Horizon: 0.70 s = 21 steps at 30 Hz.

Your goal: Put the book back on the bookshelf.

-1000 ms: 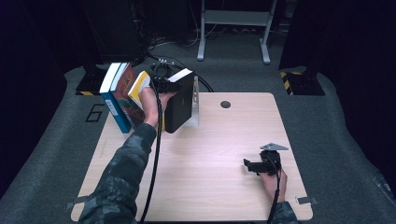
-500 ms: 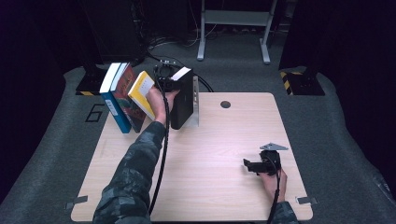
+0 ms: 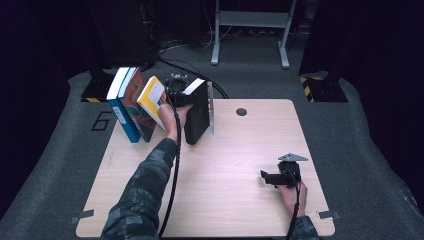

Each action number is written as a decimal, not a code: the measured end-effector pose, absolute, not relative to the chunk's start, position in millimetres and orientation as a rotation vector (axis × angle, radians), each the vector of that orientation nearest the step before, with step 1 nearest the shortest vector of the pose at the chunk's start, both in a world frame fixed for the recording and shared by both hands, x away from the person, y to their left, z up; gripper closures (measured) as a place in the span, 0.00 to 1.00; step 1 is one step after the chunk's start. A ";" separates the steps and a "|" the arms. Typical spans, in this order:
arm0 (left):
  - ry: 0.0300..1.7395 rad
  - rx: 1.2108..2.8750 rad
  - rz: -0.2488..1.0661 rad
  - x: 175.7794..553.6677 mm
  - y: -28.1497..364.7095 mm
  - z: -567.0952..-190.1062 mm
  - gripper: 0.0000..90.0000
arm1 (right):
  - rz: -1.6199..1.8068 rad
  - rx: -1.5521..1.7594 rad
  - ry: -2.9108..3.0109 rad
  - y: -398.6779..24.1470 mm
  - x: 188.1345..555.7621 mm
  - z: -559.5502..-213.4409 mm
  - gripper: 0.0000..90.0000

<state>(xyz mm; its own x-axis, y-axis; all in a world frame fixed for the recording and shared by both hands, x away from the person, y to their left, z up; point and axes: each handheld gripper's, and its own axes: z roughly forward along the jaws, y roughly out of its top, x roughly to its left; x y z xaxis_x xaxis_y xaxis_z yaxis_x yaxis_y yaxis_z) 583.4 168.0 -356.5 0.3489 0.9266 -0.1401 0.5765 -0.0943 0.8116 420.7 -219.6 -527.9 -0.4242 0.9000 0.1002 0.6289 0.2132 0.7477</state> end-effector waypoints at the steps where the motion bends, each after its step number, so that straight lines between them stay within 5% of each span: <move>1: 1.325 1.789 0.527 580.1 170.6 -357.9 0.58 | 1.050 1.425 2.137 -219.5 420.7 -527.9 0.05; 21: 1.216 1.996 0.508 559.6 165.6 -357.0 0.53 | 1.049 1.423 2.134 -219.7 420.6 -528.0 0.06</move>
